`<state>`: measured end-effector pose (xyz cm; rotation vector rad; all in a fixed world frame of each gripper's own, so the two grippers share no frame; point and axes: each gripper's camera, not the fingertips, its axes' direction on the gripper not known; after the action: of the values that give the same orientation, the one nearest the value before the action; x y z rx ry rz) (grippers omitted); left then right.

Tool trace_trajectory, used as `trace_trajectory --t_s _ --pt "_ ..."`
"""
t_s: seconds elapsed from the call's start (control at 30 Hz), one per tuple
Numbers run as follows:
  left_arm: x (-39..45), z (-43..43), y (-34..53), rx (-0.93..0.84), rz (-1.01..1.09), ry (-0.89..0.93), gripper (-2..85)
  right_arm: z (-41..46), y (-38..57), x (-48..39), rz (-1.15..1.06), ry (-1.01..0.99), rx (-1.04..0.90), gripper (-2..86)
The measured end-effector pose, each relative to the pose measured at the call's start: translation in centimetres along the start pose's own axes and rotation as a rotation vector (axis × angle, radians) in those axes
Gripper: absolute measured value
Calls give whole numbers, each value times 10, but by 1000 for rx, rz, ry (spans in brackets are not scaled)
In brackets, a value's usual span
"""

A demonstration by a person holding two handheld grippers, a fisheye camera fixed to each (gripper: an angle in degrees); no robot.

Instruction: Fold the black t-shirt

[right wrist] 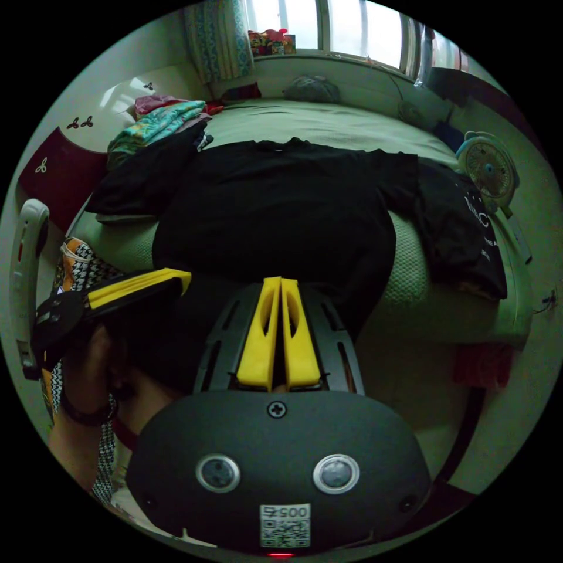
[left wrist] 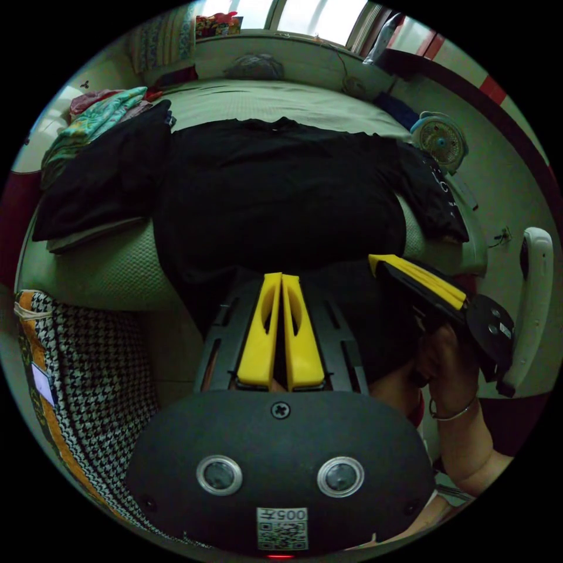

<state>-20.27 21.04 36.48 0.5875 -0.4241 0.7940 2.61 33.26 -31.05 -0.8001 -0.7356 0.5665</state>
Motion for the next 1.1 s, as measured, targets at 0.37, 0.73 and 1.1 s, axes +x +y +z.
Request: trace_trajectory --t_s 0.37,0.73,1.1 --pt "2 -2 4 -1 -3 6 -7 -12 9 19 0 -2 -1 -10" --pt "5 -4 4 -2 -1 4 -7 -25 13 40 -2 -2 -2 -10" --pt "6 -3 -2 -1 -10 23 -7 -38 12 65 -2 -14 -11 -10"
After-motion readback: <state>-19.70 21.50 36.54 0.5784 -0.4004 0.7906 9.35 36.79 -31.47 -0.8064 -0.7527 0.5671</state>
